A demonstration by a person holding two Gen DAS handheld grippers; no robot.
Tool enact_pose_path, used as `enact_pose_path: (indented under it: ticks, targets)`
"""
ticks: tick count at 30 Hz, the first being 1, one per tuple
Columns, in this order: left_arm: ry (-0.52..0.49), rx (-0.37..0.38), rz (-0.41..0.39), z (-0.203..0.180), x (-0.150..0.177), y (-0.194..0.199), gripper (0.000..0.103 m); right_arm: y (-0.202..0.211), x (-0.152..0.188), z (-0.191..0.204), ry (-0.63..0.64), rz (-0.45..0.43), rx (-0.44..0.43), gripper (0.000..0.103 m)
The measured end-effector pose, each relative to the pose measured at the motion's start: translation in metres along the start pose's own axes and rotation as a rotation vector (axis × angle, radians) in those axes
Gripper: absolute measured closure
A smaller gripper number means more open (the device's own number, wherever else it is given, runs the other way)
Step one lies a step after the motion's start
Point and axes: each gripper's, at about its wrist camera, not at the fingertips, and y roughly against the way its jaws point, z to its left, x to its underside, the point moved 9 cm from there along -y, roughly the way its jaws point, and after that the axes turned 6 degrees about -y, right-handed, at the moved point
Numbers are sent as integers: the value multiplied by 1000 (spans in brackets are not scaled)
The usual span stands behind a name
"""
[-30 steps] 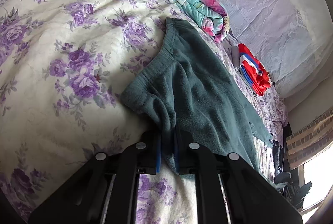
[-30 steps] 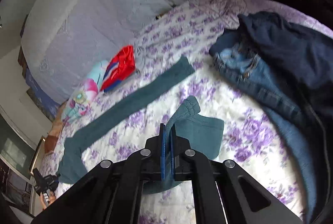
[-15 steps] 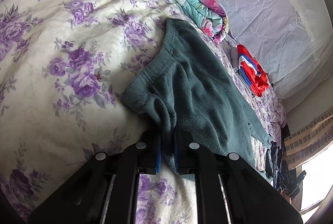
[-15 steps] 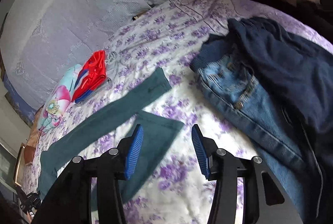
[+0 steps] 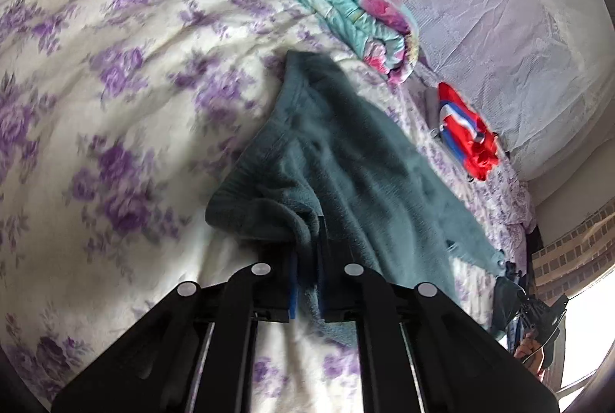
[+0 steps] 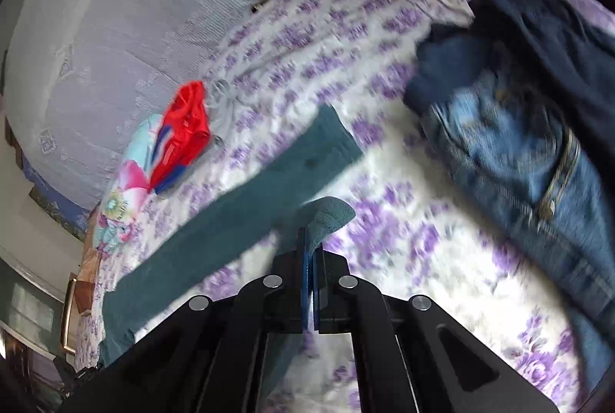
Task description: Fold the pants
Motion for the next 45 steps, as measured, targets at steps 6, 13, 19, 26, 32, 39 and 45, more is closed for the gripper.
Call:
enact_pose_path:
  ticks: [6,13,19,26,32,39,45]
  targets:
    - [-72,76,-164,-48,-54,62,98,103,-41,41,108,-191,-46,101]
    - [8,64,-25,5,-2,49,98,90,58,-81,-23,20,97,101]
    - [133,73,53,57,45,41,97,88,106,-128,-146,55,81,101]
    - [40,-31,37,60,49,55,96,94,121,-131,-36,75,159,98]
    - [-22,-143,-62,66,43,87,95,139,98,-140,-39,-150,295,88]
    - [-211,-213,-169,18,21,102,72,128,104,-39,179,-196,118,54]
    - [-307,-233,-50,-13,31,33,60,53,155,52,288,-6,-88,54]
